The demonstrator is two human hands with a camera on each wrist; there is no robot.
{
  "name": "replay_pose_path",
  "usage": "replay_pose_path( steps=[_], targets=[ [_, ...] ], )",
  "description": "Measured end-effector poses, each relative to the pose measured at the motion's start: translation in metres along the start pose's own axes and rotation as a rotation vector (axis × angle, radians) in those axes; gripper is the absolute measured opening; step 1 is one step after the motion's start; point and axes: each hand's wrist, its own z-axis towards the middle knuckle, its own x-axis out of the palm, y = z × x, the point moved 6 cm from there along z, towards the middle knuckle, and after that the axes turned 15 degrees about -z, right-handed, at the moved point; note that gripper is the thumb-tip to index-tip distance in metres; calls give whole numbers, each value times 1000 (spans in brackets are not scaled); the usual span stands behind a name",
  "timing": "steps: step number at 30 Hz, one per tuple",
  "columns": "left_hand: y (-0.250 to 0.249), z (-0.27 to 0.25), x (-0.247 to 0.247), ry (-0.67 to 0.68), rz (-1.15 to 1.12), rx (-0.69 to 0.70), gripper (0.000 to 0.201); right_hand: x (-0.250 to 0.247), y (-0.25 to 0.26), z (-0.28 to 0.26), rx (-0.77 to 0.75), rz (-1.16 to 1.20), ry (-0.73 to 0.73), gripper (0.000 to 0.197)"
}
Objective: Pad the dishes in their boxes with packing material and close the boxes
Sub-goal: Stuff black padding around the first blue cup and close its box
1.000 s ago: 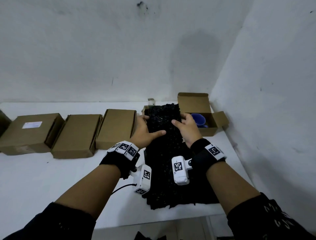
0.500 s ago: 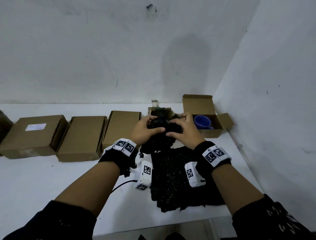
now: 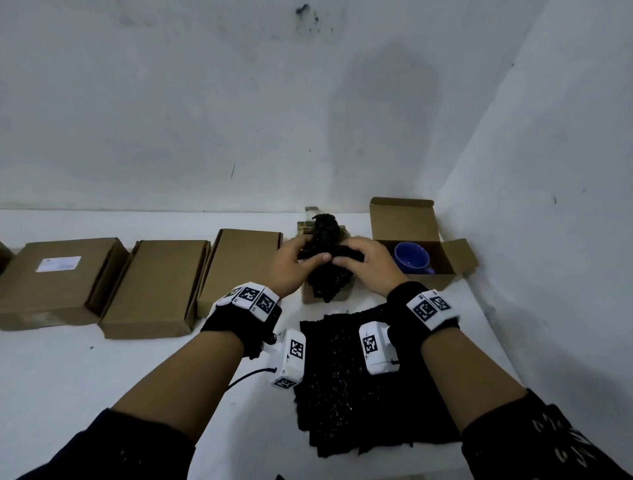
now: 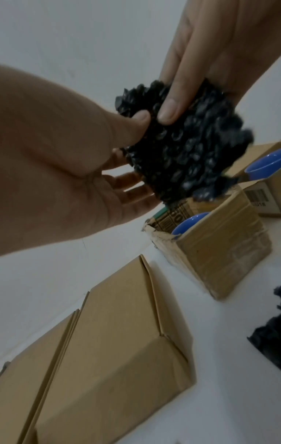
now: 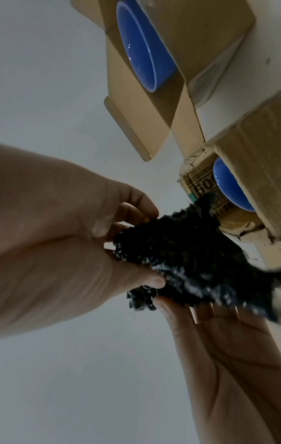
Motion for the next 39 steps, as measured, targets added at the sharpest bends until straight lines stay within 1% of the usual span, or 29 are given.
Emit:
replay_pose_path(
  steps=[1, 2, 3, 5, 6, 7, 8, 9, 10, 11, 13, 14, 15, 16, 18, 22, 25, 29, 34, 36, 39],
  targets=[
    [2, 3, 1, 18, -30, -12, 32, -2, -5, 4, 12, -5, -12, 25],
    [4, 5, 2, 37, -38, -36, 23, -4, -10, 7, 20, 9, -27, 31],
    [9, 10, 2, 57, -53, -62, 19, -5, -13, 11, 11, 56, -33, 42],
    [16, 16, 4, 101, -95, -120, 21, -6, -16, 17, -47, 167, 13, 67],
    [17, 18, 5, 114, -115, -133, 21, -6, -15, 19, -78, 184, 61, 73],
    [19, 23, 5, 110, -153, -135, 19, -5, -15, 22, -103, 167, 111, 70],
    [22, 28, 4, 77, -173, -139, 17, -4, -16, 26, -116, 125, 148, 62],
    [25, 33, 2, 29, -192, -141, 18, -4, -18, 31, -109, 67, 152, 52],
    [27, 36, -2, -45, -176, -137, 20, -7, -21, 36, -84, 17, 118, 43],
    [30, 40, -7, -128, -149, -117, 21, -12, -25, 42, -49, -23, 51, 36],
    [36, 43, -19, -293, -22, -112, 24, -22, -37, 55, 33, -95, -118, 28],
    [42, 44, -24, -349, 41, -142, 27, -25, -42, 61, 69, -125, -192, 26],
    [49, 45, -27, -379, 90, -176, 31, -27, -47, 67, 91, -148, -248, 25],
    [57, 46, -28, -380, 132, -214, 36, -25, -50, 73, 92, -171, -281, 25],
    [71, 50, -28, -365, 198, -265, 42, -14, -53, 84, 63, -256, -289, 23],
    [88, 54, -28, -387, 201, -334, 39, 14, -62, 96, 8, -375, -201, 22],
    [94, 53, -29, -392, 183, -335, 34, 25, -67, 100, -21, -467, -156, 23],
    [100, 51, -30, -405, 104, -321, 29, 33, -72, 100, -57, -753, -80, 21],
    [99, 50, -30, -417, 77, -298, 29, 56, -74, 90, -117, -1034, 104, 43],
    [97, 48, -30, -417, 82, -290, 29, 64, -74, 89, -139, -1113, 154, 45],
    [97, 47, -30, -413, 84, -298, 27, 73, -77, 93, -155, -1108, 316, 42]
  ],
)
